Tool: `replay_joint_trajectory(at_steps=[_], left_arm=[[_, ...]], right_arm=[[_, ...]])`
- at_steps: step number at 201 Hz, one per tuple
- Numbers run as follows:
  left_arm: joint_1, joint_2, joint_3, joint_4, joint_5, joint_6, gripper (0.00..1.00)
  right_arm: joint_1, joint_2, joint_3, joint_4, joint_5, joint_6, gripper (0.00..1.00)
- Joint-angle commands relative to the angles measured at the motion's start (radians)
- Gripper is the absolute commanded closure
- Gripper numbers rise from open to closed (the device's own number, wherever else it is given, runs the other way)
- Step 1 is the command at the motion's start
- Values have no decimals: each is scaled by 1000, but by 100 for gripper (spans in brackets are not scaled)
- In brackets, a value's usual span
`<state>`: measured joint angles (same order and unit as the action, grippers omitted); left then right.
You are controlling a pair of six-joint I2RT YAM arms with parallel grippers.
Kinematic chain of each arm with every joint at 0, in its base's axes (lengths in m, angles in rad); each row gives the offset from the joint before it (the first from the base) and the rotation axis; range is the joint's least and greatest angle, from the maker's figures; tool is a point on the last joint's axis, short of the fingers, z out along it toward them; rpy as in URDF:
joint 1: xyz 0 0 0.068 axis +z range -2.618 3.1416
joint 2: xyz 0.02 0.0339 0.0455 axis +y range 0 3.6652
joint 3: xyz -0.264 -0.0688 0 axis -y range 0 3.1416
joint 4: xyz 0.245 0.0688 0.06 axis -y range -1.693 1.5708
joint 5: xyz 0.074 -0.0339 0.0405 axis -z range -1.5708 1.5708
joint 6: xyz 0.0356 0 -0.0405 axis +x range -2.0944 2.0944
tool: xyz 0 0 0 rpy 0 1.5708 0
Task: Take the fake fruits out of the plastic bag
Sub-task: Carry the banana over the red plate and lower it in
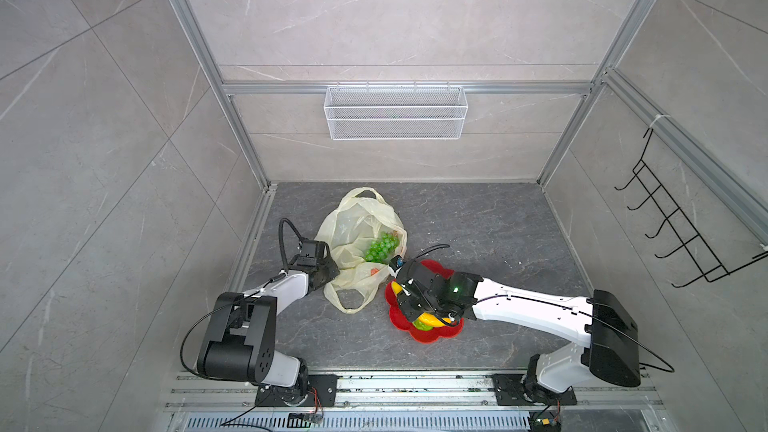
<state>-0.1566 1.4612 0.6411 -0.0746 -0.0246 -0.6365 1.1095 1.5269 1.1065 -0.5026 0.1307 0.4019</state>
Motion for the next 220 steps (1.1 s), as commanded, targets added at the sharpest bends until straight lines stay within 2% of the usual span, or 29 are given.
replay_joint_trajectory(at_steps=[1,151,220], left_arm=[[5,2,16,3,-6,18,90],[6,5,14,14,9,21,89],[6,4,12,14,9,21,89]], right_arm=[[15,-14,-40,65,-2,59,76],[30,95,-107,171,42,16,74],[30,118,-126,213,46,31,69]])
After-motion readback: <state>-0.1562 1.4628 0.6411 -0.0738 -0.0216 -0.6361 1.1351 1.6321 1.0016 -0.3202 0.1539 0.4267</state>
